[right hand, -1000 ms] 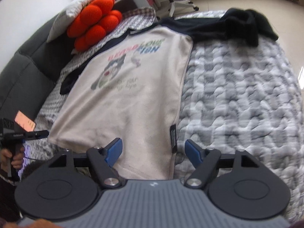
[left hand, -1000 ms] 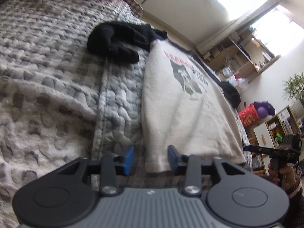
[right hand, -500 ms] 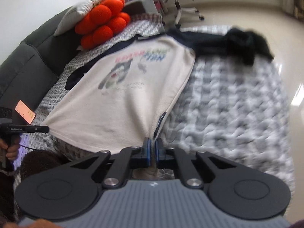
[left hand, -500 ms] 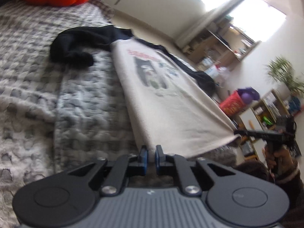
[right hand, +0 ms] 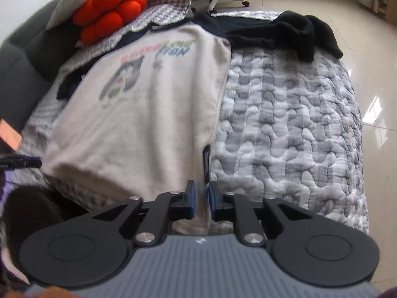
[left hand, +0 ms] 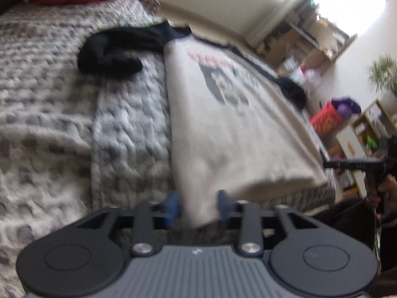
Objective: Fold clothes
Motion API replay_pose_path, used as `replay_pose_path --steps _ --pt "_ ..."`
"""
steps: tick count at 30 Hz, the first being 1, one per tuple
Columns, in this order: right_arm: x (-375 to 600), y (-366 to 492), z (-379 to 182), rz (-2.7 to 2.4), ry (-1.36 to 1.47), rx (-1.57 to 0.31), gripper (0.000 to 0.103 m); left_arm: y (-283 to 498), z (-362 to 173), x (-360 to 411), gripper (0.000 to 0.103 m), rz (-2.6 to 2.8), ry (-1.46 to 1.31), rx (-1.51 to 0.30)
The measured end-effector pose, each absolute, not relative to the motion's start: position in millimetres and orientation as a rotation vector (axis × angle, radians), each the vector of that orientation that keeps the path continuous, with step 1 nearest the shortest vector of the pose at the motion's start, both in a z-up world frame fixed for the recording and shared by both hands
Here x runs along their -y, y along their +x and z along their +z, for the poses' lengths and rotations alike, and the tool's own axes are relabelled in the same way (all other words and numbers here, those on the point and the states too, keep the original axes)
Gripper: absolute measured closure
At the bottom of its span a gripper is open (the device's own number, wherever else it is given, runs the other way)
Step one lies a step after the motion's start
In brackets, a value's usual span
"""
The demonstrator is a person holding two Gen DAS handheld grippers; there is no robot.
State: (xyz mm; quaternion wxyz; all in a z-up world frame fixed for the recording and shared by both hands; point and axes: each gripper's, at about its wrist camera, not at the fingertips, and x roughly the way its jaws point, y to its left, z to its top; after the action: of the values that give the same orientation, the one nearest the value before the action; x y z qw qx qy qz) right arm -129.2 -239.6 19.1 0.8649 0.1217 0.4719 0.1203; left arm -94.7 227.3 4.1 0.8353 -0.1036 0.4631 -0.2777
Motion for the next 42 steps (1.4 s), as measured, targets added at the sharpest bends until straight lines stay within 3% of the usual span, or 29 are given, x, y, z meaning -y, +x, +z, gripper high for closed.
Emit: replay_pose_path --steps 1,3,16,36,38,42 --pt "241 -128 24 0.25 0.26 -0.973 0.043 -93 7 -230 0.058 -0.576 -0.226 -0.964" --pt "238 -126 34 0.243 0.237 -0.926 0.035 -84 10 -233 0.057 -0.541 -0.236 -0.949" --pt "211 -72 52 0.289 0.208 -0.884 0.035 -15 9 -241 0.053 -0.244 -0.285 -0.859" --pt "114 51 71 0.506 0.191 -0.815 0.035 51 -12 -239 0.053 -0.162 -0.297 -0.879" --pt "102 65 71 0.532 0.206 -0.804 0.035 53 -13 -239 0.057 -0.16 -0.3 -0.871" --pt "77 91 70 0.583 0.239 -0.782 0.035 57 -10 -239 0.076 -0.142 -0.291 -0.841"
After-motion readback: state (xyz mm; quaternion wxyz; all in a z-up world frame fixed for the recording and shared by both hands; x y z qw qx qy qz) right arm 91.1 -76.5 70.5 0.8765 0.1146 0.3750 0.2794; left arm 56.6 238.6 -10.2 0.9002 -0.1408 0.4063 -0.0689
